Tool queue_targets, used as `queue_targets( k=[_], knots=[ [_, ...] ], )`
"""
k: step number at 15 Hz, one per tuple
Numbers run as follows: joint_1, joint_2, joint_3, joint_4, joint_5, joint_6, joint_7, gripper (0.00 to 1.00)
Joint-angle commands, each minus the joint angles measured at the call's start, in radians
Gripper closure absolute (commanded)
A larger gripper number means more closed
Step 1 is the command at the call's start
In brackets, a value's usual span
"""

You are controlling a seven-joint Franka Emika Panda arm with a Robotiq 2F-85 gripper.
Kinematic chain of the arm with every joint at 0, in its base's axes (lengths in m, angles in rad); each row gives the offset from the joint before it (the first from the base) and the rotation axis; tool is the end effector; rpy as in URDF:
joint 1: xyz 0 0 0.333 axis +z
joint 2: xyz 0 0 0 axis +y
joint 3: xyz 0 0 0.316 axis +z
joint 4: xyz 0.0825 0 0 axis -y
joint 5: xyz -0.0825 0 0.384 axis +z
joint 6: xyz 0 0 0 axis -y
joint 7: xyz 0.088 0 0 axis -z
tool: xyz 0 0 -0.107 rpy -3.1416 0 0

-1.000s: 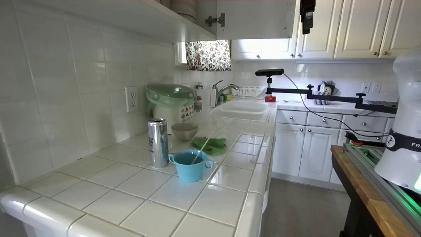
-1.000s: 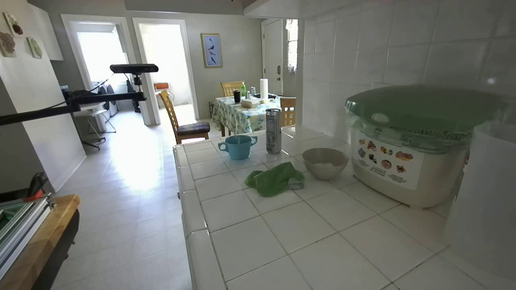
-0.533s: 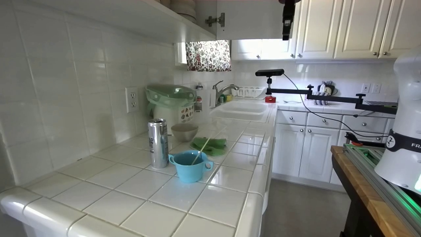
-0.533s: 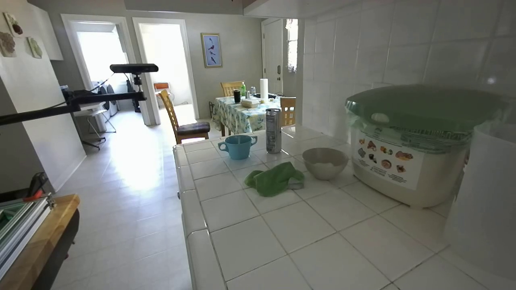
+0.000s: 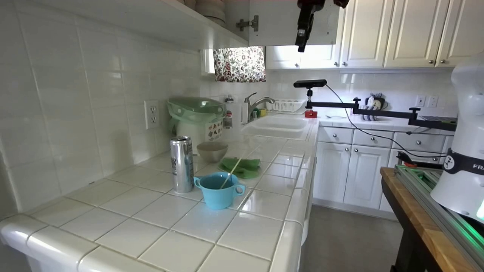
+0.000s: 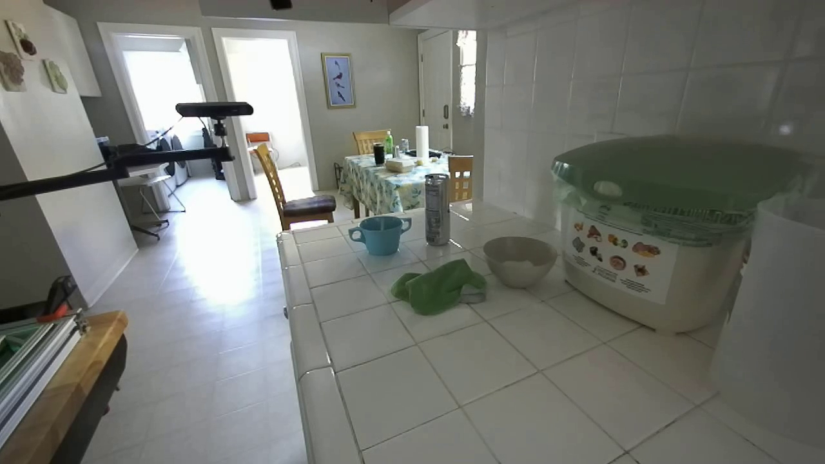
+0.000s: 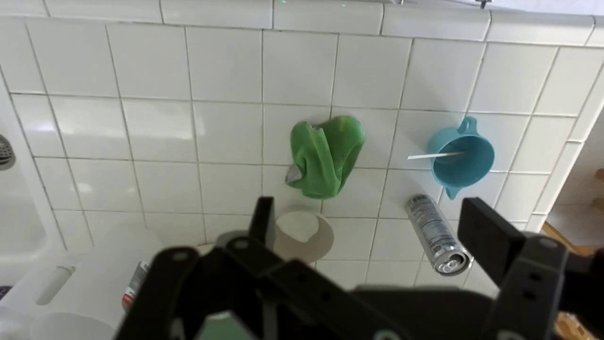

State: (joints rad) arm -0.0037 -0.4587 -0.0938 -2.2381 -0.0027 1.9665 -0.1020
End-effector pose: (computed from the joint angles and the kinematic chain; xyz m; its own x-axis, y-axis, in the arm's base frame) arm 0.4311 -0.0478 0.5643 0.9823 0.0090 0.1872 0.0130 -0.9997 -0.0199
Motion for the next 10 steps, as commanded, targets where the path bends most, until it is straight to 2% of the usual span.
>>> queue_targets(
  k=[1,4,6,7,8,10],
  knots=[
    [0.022,0.076,-0.017,0.020,0.117,0.058,-0.031,0.00],
    [0.035,0.138,-0.024,0.031,0.227,0.075,-0.070,0.00],
    [0.034,0.168,-0.026,0.051,0.275,0.039,-0.099,0.00],
    [0.030,0.166,-0.024,0.055,0.282,0.025,-0.107,0.00],
    [0.014,0.154,0.001,0.023,0.239,0.068,-0.054,0.00],
    [0.014,0.157,-0.001,0.034,0.251,0.053,-0.062,0.00]
  ],
)
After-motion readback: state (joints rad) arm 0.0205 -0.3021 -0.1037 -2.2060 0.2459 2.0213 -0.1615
